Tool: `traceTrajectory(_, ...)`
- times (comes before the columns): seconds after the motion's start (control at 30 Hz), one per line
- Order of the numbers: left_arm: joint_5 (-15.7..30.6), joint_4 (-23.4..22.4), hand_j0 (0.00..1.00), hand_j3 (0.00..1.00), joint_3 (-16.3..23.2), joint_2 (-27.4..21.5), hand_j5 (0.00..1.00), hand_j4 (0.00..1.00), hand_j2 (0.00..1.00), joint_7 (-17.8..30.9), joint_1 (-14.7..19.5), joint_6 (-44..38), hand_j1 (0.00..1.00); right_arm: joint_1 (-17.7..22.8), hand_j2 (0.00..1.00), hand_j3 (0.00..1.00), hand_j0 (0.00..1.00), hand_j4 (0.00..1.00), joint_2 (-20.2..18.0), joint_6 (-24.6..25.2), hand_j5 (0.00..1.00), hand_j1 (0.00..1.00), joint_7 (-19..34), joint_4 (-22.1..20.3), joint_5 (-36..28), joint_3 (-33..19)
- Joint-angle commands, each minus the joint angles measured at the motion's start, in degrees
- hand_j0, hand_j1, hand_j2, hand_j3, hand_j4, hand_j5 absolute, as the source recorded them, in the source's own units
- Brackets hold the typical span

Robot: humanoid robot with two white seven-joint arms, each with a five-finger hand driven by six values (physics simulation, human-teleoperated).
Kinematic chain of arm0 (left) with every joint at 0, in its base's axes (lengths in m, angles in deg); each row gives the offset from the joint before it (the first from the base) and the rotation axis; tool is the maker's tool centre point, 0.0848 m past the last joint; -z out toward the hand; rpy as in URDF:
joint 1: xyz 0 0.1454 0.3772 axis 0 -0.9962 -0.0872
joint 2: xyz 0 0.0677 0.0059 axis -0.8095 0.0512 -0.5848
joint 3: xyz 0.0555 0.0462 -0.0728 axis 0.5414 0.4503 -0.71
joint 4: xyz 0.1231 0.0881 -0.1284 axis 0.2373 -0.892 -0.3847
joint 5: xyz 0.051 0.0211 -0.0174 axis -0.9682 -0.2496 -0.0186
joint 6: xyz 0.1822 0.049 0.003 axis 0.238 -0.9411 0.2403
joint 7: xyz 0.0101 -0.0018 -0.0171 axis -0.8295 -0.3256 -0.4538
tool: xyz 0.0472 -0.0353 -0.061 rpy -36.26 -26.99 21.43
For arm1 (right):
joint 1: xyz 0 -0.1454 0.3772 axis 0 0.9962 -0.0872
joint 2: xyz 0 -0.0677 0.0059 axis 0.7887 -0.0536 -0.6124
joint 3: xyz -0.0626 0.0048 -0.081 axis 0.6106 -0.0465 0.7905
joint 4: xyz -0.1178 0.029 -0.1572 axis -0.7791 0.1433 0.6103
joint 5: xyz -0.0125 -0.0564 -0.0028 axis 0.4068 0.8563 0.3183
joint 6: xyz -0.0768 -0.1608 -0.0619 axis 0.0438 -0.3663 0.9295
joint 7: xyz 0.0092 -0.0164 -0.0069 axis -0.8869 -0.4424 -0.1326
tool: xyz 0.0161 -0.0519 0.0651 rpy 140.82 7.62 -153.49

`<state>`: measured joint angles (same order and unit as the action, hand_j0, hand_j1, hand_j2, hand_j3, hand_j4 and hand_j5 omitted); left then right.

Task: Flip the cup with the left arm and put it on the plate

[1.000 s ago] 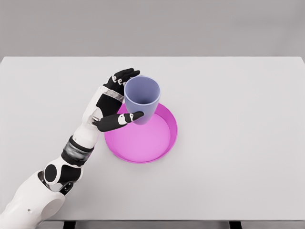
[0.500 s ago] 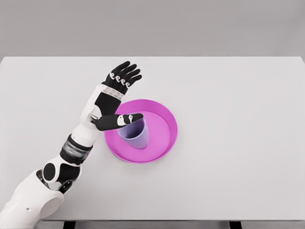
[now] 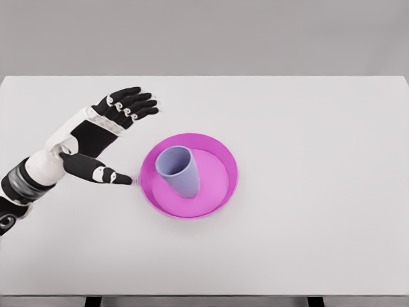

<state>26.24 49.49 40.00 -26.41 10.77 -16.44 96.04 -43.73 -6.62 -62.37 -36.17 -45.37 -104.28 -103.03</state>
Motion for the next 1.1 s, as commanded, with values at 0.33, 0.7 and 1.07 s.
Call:
traceTrajectory(0.33,8.59,0.06,1.0,1.0,-0.24,-5.69,1.0,1.0,1.0,3.61,0.18,-1.43,1.0,0.0,1.0,1.0,1.0,1.0,0.0,-0.05,1.0,1.0,0.03,0.0,0.03,0.01)
traceTrajectory(0.7,8.59,-0.55,1.0,1.0,0.37,-6.57,1.0,1.0,1.0,3.61,-0.35,-3.45,1.0,0.0,1.0,1.0,1.0,1.0,0.0,-0.05,1.0,1.0,0.03,0.0,0.03,0.01)
traceTrajectory(1.07,8.59,-3.46,1.0,1.0,-5.69,-13.77,1.0,1.0,1.0,3.61,-2.37,-35.88,1.0,0.0,1.0,1.0,1.0,1.0,0.0,-0.05,1.0,1.0,0.03,0.0,0.03,0.01)
